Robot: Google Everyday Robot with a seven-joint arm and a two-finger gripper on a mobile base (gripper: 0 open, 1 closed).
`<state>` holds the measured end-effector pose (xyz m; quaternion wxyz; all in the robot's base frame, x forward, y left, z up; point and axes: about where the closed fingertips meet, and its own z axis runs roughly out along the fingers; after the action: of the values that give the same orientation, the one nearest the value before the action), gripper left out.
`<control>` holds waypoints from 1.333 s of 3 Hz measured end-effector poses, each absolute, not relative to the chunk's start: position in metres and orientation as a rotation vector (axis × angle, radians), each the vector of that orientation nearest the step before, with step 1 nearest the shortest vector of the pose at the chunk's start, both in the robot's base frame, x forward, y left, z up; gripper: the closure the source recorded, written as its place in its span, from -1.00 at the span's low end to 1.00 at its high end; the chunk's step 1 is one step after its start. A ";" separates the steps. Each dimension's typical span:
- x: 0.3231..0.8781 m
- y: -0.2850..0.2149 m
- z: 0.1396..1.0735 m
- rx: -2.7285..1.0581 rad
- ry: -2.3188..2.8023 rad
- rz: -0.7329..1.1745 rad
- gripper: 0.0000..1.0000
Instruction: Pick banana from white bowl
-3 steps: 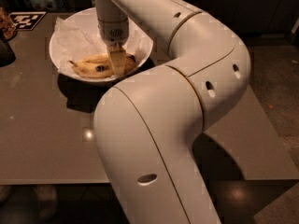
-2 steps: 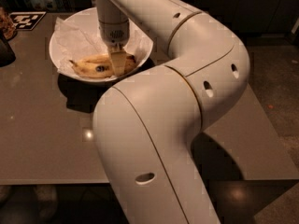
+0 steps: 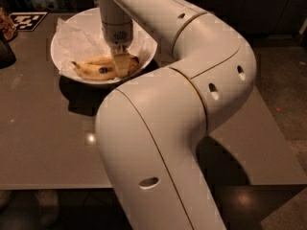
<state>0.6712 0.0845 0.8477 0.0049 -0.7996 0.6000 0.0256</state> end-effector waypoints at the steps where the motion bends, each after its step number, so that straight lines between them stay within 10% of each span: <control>1: 0.667 0.084 0.866 -2.452 1.815 0.042 1.00; 4: 0.591 0.067 0.948 -2.353 1.516 -0.011 1.00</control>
Offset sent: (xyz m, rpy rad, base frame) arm -0.0807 -0.0211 0.0984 0.2029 -0.2400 0.0960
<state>0.5915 0.0673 0.9481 0.1705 -0.8283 0.5337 -0.0039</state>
